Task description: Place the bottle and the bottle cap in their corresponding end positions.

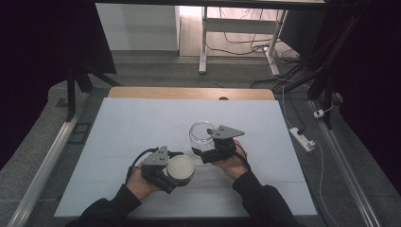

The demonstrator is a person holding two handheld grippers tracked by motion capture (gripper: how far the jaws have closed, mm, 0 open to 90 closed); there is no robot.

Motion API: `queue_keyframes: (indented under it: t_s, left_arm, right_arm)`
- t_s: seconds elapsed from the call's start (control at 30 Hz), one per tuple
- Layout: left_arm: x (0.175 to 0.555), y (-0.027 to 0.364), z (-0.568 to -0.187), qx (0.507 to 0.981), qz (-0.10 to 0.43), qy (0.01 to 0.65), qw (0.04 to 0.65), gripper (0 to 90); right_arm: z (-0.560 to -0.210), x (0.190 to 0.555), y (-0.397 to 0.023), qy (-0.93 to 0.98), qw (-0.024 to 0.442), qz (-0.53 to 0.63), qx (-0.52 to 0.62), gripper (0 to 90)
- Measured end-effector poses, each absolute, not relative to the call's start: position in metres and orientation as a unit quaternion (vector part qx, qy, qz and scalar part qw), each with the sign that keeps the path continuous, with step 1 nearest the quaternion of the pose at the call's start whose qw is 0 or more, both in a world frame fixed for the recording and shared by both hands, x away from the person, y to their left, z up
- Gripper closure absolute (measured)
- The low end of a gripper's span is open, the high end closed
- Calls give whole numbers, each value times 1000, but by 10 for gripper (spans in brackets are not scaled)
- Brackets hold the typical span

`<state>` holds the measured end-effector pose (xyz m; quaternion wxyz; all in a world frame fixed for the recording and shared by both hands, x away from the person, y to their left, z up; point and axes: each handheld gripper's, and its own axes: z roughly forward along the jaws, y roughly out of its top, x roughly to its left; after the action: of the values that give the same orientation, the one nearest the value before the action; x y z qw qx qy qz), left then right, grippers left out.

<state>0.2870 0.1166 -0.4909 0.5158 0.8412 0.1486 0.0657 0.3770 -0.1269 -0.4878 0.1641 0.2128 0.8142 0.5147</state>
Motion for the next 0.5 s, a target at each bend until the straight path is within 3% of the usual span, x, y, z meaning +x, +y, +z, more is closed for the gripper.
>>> queue_keyframes:
  t_s: [0.5]
  left_arm:
    - [298,104,-516,847,62,133,511,77]
  right_arm:
    - [-508,401,-100,821,162,504,216,70]
